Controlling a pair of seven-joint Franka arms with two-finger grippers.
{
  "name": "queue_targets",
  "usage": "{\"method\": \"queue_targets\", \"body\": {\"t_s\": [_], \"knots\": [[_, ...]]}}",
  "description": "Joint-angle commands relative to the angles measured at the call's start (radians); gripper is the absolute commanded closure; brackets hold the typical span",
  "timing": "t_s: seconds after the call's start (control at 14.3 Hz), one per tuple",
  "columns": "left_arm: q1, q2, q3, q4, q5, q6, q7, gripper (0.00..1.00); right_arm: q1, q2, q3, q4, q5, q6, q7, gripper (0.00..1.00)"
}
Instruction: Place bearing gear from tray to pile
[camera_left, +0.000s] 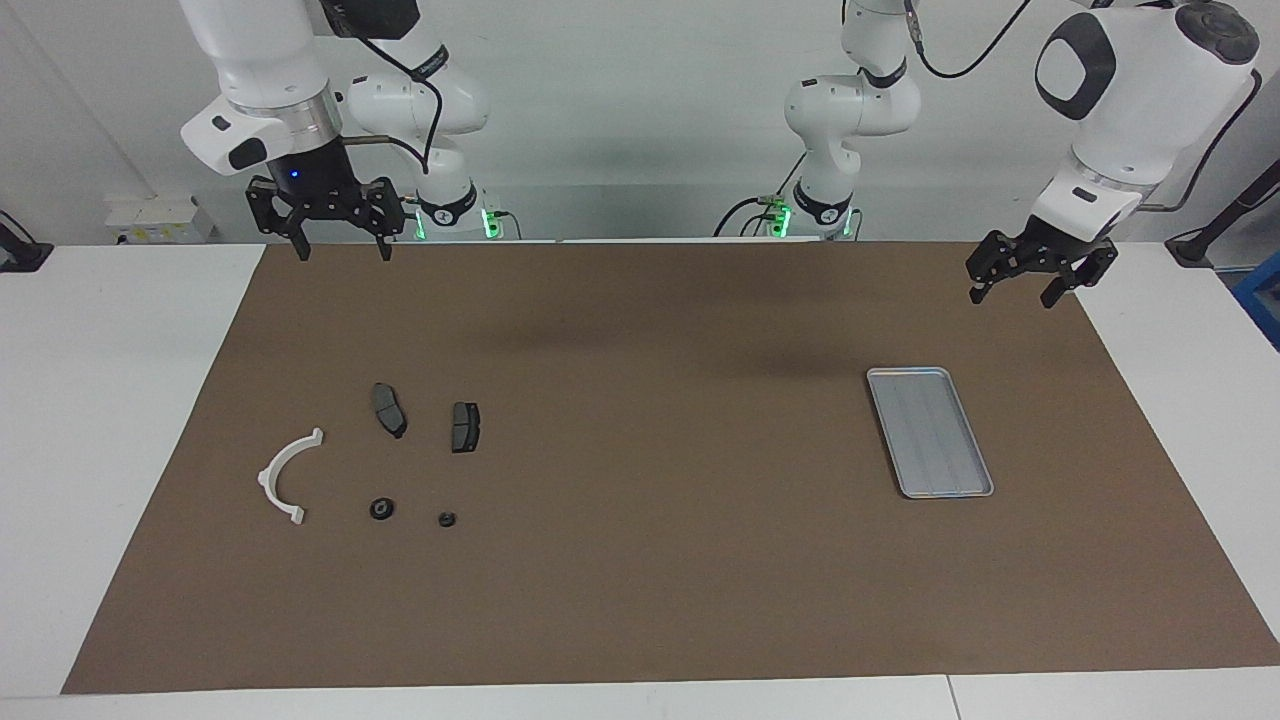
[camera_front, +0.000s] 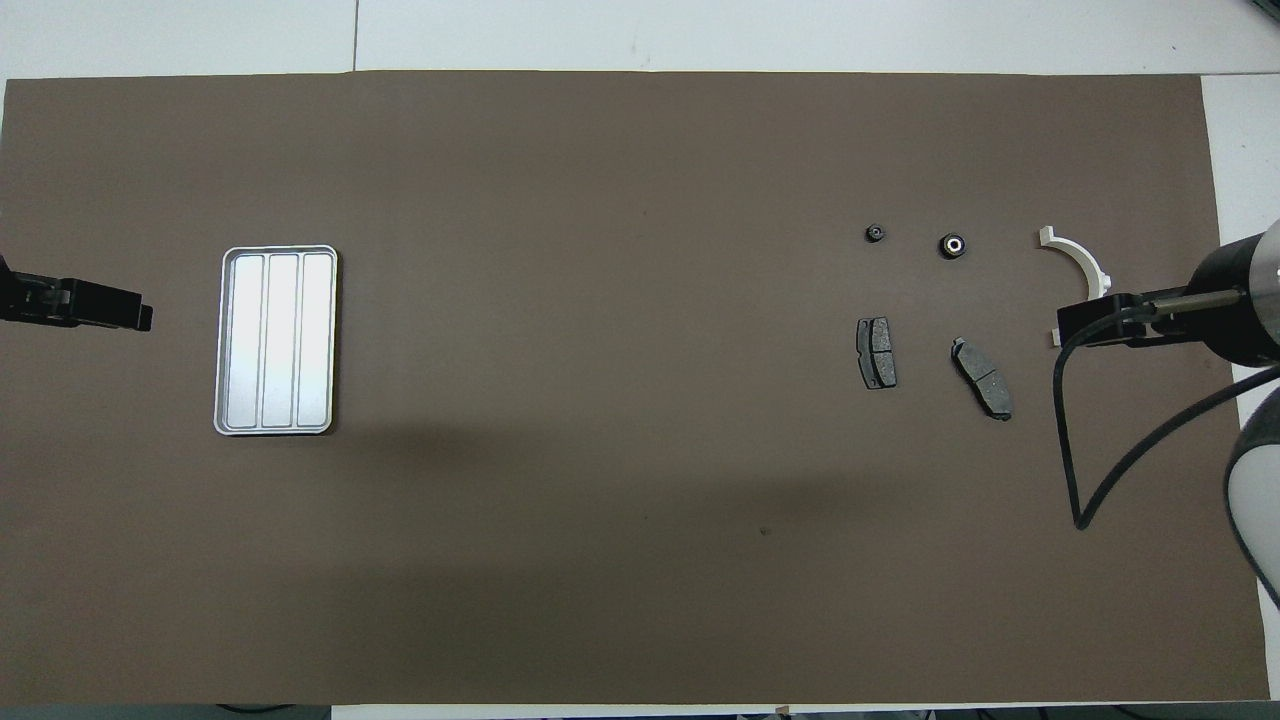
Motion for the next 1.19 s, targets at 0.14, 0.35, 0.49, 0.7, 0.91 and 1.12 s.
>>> {"method": "queue_targets", "body": {"t_s": [0.14, 0.35, 0.49, 0.7, 0.91, 1.12], "knots": [[-0.011, 0.006, 0.011, 0.020, -0.011, -0.022, 0.009, 0.00, 0.002, -0.005, 0.001, -0.012, 0.047, 0.010, 0.084, 0.00], [-0.011, 0.006, 0.011, 0.020, -0.011, -0.024, 0.009, 0.00, 0.000, -0.005, 0.001, -0.012, 0.058, 0.003, 0.096, 0.00], [-0.011, 0.006, 0.011, 0.020, -0.011, -0.024, 0.008, 0.00, 0.000, -0.005, 0.001, -0.012, 0.058, 0.003, 0.095, 0.00], [-0.011, 0.006, 0.011, 0.020, -0.011, -0.030, 0.005, 0.00, 0.000, -0.004, 0.001, -0.012, 0.061, 0.003, 0.093, 0.00], [-0.011, 0.006, 0.011, 0.020, -0.011, -0.030, 0.002, 0.00, -0.001, -0.004, 0.002, -0.009, 0.063, 0.000, 0.093, 0.00], [-0.012, 0.006, 0.011, 0.020, -0.011, -0.028, 0.000, 0.00, -0.001, -0.004, 0.002, -0.008, 0.089, -0.004, 0.095, 0.00]]}}
